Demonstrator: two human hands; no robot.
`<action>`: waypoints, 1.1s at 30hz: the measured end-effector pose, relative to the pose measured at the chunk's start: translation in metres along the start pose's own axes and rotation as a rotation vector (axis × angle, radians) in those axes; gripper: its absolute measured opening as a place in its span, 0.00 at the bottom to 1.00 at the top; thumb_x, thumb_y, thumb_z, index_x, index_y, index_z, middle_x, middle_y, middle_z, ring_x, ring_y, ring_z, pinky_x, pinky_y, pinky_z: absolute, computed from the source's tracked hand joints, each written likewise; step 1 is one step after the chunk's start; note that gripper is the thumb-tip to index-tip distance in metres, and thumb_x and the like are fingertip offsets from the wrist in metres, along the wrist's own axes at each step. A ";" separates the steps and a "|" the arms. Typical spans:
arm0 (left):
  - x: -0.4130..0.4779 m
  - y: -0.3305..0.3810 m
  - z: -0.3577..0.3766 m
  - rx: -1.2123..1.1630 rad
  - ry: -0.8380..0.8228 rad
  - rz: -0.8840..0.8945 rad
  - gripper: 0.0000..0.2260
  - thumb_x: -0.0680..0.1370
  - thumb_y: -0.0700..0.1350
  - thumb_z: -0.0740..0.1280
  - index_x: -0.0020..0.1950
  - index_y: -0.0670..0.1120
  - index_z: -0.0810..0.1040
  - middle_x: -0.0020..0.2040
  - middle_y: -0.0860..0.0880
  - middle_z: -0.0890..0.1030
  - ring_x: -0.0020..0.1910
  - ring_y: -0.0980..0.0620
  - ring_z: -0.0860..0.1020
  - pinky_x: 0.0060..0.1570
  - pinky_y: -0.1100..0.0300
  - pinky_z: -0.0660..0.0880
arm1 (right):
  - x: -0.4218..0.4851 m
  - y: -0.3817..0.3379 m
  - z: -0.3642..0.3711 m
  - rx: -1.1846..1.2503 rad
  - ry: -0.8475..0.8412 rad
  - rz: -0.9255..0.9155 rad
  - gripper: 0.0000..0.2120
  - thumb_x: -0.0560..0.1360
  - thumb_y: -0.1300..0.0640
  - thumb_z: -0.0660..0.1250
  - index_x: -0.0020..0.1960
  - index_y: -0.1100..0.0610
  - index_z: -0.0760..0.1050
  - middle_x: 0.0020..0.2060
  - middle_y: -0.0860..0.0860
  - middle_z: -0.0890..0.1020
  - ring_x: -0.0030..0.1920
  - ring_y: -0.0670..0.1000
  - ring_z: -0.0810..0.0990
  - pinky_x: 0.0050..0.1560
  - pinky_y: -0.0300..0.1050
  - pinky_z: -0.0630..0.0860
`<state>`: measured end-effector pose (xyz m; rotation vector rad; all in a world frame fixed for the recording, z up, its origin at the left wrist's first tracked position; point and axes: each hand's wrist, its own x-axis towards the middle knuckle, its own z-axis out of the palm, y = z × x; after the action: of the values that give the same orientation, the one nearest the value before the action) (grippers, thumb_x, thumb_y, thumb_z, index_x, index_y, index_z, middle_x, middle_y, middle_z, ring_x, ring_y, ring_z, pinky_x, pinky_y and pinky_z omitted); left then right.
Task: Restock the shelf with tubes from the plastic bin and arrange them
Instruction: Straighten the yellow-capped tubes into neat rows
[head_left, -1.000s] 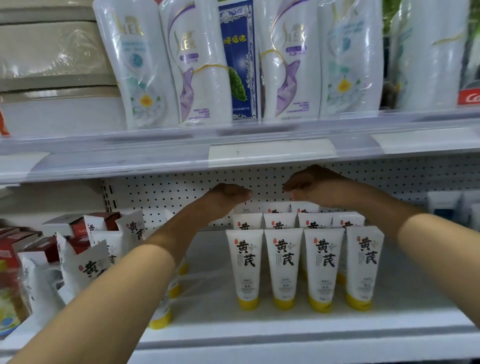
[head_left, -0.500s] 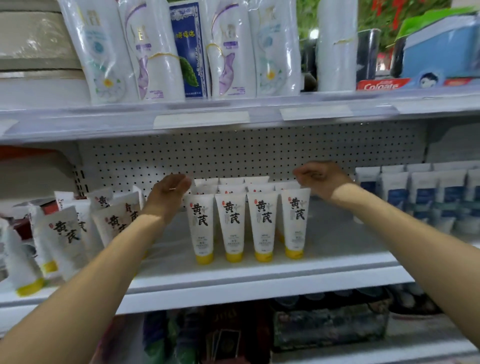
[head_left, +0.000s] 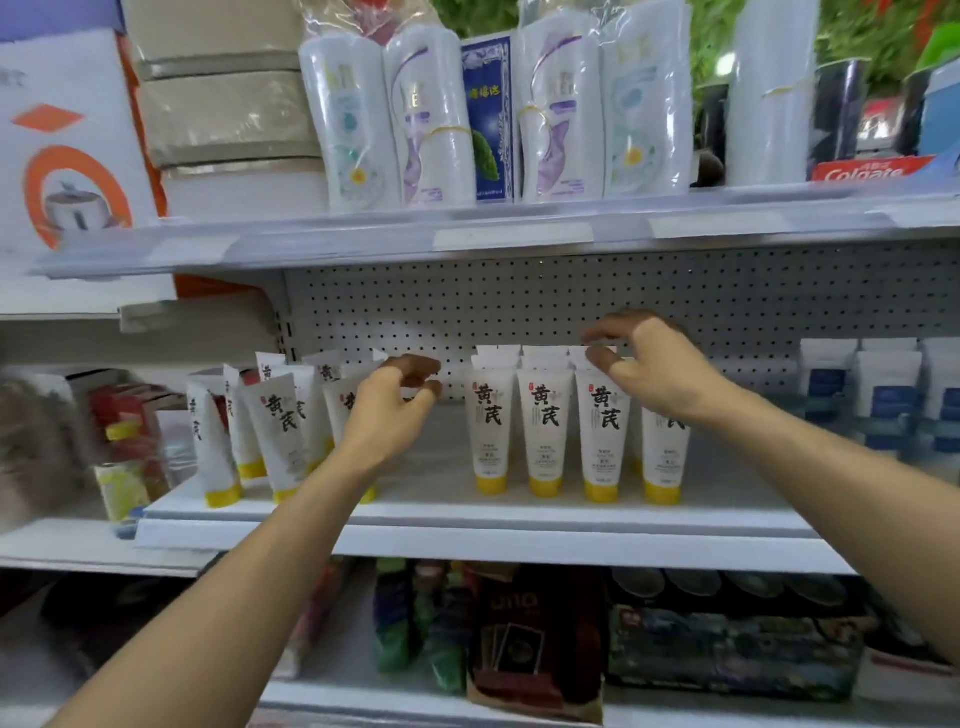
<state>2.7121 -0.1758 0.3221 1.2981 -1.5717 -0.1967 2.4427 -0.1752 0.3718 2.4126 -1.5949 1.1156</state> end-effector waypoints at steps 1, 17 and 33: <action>-0.001 0.000 -0.004 0.027 -0.013 0.016 0.11 0.79 0.43 0.65 0.61 0.48 0.78 0.57 0.52 0.79 0.53 0.58 0.76 0.53 0.63 0.71 | 0.002 -0.010 0.006 -0.007 -0.019 -0.002 0.13 0.79 0.51 0.64 0.62 0.49 0.77 0.64 0.48 0.77 0.63 0.51 0.76 0.64 0.47 0.71; 0.022 -0.028 -0.086 0.456 0.016 0.085 0.19 0.79 0.47 0.64 0.68 0.43 0.69 0.59 0.43 0.78 0.56 0.44 0.77 0.56 0.50 0.74 | 0.032 -0.069 0.068 -0.208 -0.126 -0.081 0.17 0.80 0.50 0.61 0.69 0.45 0.69 0.70 0.47 0.69 0.72 0.51 0.62 0.70 0.48 0.54; 0.052 -0.037 -0.041 0.154 -0.382 -0.050 0.09 0.72 0.45 0.74 0.51 0.52 0.81 0.48 0.48 0.84 0.46 0.49 0.82 0.50 0.54 0.80 | 0.056 -0.069 0.082 -0.202 -0.357 0.072 0.10 0.77 0.48 0.64 0.58 0.44 0.74 0.60 0.45 0.76 0.64 0.57 0.69 0.59 0.47 0.66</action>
<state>2.7735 -0.2131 0.3468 1.4837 -1.9063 -0.3794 2.5552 -0.2201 0.3671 2.5370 -1.7992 0.5146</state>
